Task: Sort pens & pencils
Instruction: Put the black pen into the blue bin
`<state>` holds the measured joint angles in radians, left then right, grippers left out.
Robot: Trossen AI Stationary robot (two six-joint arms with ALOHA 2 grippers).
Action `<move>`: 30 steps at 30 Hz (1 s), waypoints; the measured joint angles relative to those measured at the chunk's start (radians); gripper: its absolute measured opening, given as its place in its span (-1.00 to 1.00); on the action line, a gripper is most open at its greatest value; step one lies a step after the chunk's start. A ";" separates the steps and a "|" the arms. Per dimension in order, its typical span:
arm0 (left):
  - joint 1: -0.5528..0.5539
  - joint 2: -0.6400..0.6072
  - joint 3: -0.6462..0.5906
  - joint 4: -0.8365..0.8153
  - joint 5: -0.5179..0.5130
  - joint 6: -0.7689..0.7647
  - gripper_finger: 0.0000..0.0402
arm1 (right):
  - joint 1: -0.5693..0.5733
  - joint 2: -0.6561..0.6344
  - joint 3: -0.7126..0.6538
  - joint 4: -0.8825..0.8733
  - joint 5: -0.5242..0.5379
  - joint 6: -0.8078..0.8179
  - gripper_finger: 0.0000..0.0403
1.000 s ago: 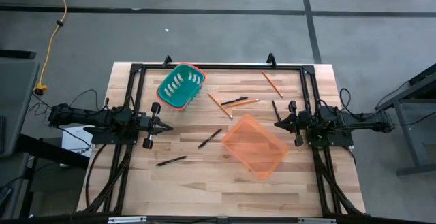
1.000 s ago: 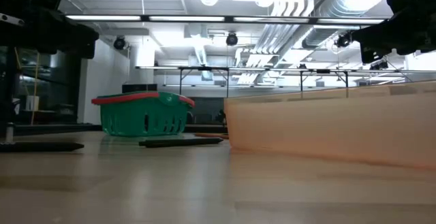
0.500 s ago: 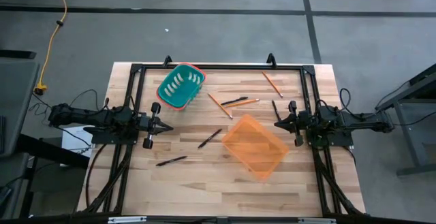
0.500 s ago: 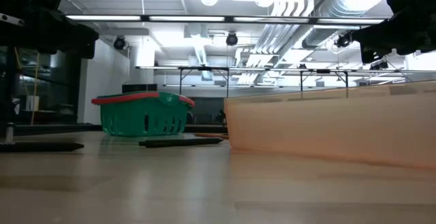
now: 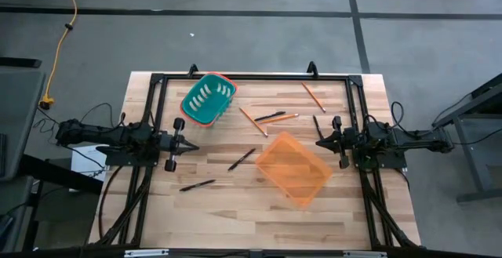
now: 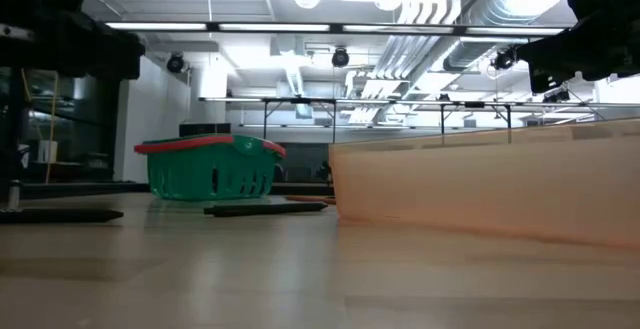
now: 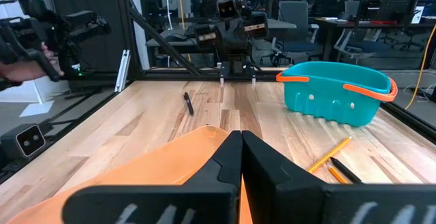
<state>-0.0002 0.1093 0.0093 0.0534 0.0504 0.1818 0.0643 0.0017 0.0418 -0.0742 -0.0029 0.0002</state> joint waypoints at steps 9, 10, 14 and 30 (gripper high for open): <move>0.000 -0.001 0.000 0.231 0.087 -0.409 -1.00 | 0.000 0.000 0.000 0.000 0.000 0.000 -1.00; 0.000 -0.001 0.000 0.242 0.087 -0.423 -1.00 | 0.000 0.000 0.000 0.000 0.000 0.000 -1.00; 0.000 0.000 0.000 0.278 0.053 -0.422 -1.00 | 0.000 0.000 0.000 0.000 0.000 0.000 -1.00; 0.000 0.026 0.000 0.287 -0.024 -0.737 -1.00 | 0.000 0.000 0.000 0.000 0.000 0.000 -1.00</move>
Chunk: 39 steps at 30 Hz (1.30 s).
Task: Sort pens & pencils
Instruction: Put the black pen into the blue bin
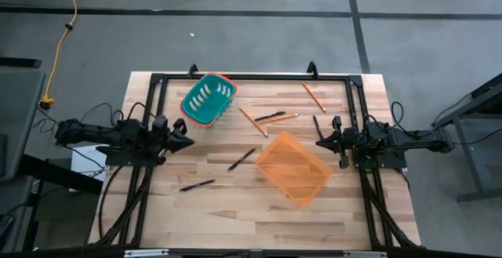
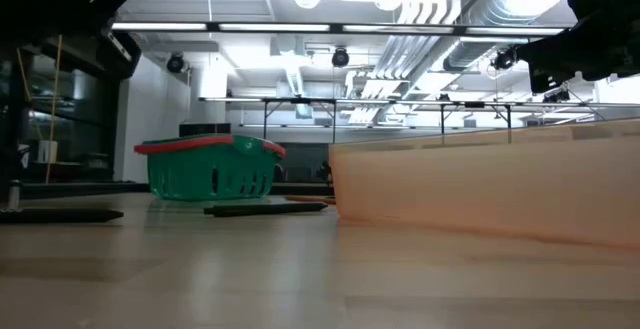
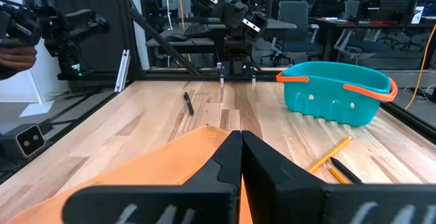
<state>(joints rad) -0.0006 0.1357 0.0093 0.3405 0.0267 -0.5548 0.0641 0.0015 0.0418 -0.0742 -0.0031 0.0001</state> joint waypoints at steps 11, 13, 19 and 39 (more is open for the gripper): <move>0.000 0.131 0.000 0.093 -0.087 0.071 -1.00 | 0.000 0.000 0.000 0.000 0.000 0.000 -1.00; 0.000 0.155 0.000 0.134 -0.092 0.148 -1.00 | 0.000 0.000 0.000 0.000 0.000 0.000 -1.00; 0.000 0.225 0.018 0.187 -0.117 0.272 -1.00 | 0.000 0.000 0.000 0.000 0.000 0.000 -1.00; 0.000 0.720 0.316 -0.115 -0.197 0.323 -0.69 | 0.000 0.000 0.000 0.000 0.000 0.000 -1.00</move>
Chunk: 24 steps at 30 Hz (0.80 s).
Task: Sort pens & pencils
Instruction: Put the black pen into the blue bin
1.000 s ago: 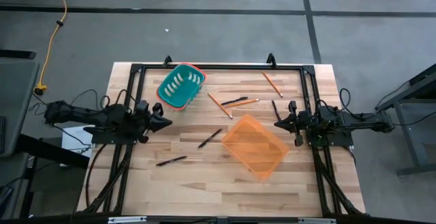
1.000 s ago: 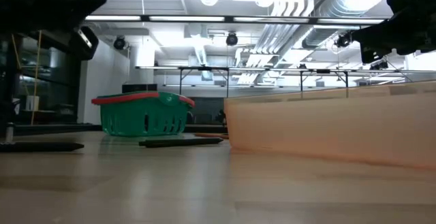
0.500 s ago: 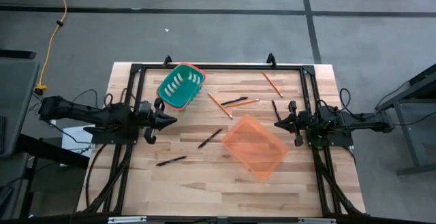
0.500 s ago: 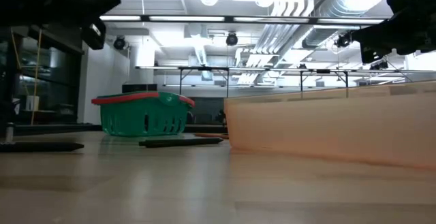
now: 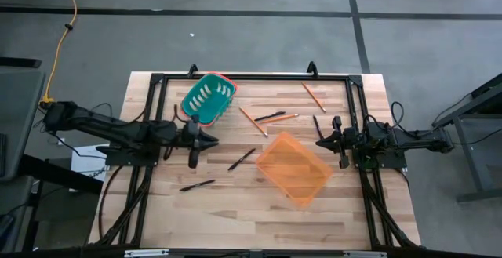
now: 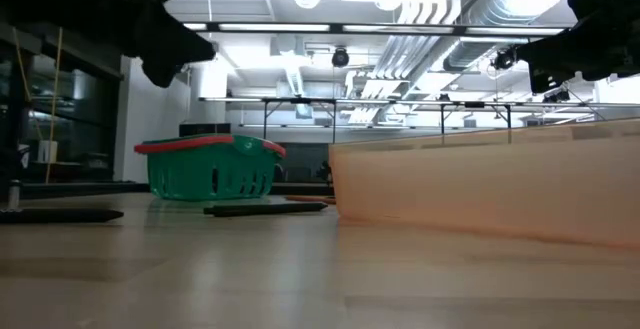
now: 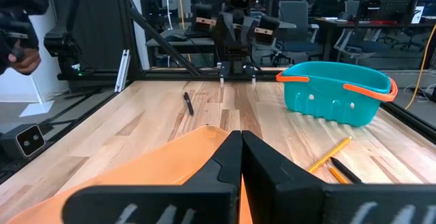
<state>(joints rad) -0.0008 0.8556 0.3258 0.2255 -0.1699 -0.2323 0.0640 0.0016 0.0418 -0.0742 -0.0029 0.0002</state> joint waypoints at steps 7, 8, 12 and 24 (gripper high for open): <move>0.000 0.160 0.119 -0.033 -0.008 0.030 -0.29 | 0.000 0.000 0.000 0.000 0.000 0.000 -1.00; 0.000 0.182 0.139 -0.045 -0.008 0.031 -0.27 | 0.000 0.000 0.000 0.000 0.000 0.000 -1.00; -0.001 0.261 0.215 -0.084 -0.008 0.059 -0.27 | 0.000 0.000 0.000 0.000 0.000 0.000 -1.00; -0.032 0.445 0.428 -0.328 -0.101 0.001 -0.36 | 0.000 0.000 0.000 0.000 0.000 0.000 -1.00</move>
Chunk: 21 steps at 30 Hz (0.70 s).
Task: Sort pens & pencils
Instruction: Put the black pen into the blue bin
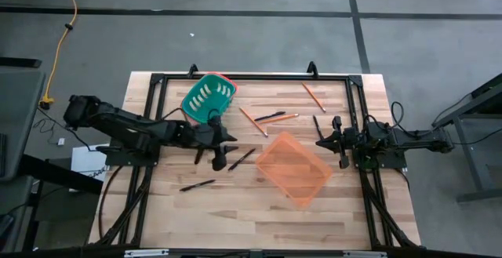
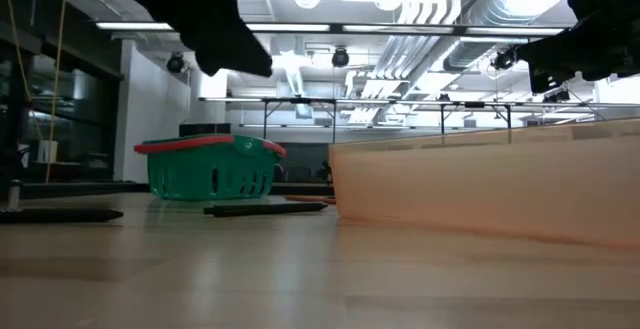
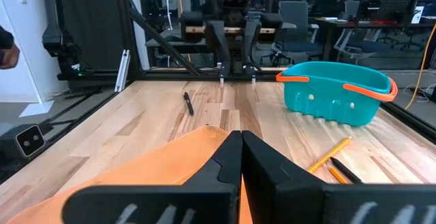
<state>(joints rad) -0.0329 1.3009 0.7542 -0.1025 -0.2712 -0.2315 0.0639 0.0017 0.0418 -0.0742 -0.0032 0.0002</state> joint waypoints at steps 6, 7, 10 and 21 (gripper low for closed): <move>-0.112 0.075 0.139 -0.368 -0.088 -0.156 -0.36 | 0.000 0.000 0.000 0.000 0.000 0.000 -1.00; -0.133 0.085 0.162 -0.422 -0.088 -0.199 -0.36 | 0.000 0.000 0.000 0.000 0.000 0.000 -1.00; -0.194 0.112 0.212 -0.602 -0.066 -0.338 -0.36 | 0.000 0.000 0.000 0.000 0.000 0.000 -1.00; -0.409 0.242 0.246 -0.951 0.087 -0.726 -0.36 | 0.000 0.000 0.000 0.001 0.000 0.000 -1.00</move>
<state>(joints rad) -0.4417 1.5426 1.0005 -1.0530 -0.1838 -0.9578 0.0639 0.0017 0.0418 -0.0734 -0.0029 0.0002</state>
